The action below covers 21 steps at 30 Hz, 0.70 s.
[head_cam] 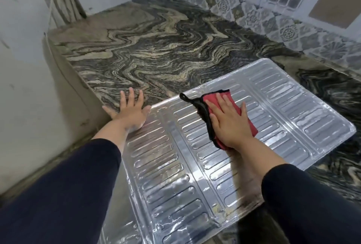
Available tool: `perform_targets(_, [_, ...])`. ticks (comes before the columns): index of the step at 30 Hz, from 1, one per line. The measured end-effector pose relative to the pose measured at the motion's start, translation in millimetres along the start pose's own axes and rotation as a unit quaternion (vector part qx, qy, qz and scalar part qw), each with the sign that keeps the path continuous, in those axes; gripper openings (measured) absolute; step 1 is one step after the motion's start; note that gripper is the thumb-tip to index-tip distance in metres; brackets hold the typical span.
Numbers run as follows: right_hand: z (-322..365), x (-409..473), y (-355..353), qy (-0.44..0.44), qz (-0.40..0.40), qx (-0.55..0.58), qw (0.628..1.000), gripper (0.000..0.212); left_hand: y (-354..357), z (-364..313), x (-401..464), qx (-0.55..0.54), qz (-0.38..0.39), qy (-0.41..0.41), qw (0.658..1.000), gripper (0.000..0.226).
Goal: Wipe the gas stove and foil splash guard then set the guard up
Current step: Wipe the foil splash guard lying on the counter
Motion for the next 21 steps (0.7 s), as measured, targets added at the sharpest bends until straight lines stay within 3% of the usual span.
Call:
perform_targets(4, [1.2, 17.6, 8.4, 0.156, 0.002, 0.019, 0.988, 0.054, -0.3, -4.6, -0.2, -0.016, 0.004, 0.013, 1.000, 0.060])
perform_targets(6, [27.2, 32.8, 15.1, 0.193, -0.001, 0.013, 0.981, 0.057, 0.8, -5.5, -0.5, -0.017, 0.005, 0.015, 1.000, 0.059])
perform_targets(10, [122.2, 51.8, 29.5, 0.040, 0.000, 0.001, 0.999, 0.057, 1.2, -6.4, 0.9, -0.026, 0.008, 0.007, 1.000, 0.057])
perform_targets(13, [145.5, 33.3, 33.4, -0.072, 0.014, 0.010, 0.997, 0.058, -1.6, -7.4, -1.7, -0.028, 0.005, 0.002, 1.000, 0.059])
perform_targets(16, [108.6, 13.4, 24.9, -0.111, 0.018, -0.004, 0.994, 0.060, -2.7, -8.6, -5.7, -0.034, 0.005, 0.015, 0.999, 0.060])
perform_targets(21, [-15.2, -17.0, -5.1, 0.066, -0.041, 0.004, 0.997, 0.053, -3.0, -10.2, -5.2, -0.025, -0.004, 0.011, 1.000, 0.059])
Point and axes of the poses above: each hand's wrist, its own x-axis towards the middle knuckle, its own y-axis out of the palm, z = x × y, the point moved 10 cm from there along x, towards the middle knuckle, and after that the axes turned 8 degrees about -y, right-handed, at the moved point
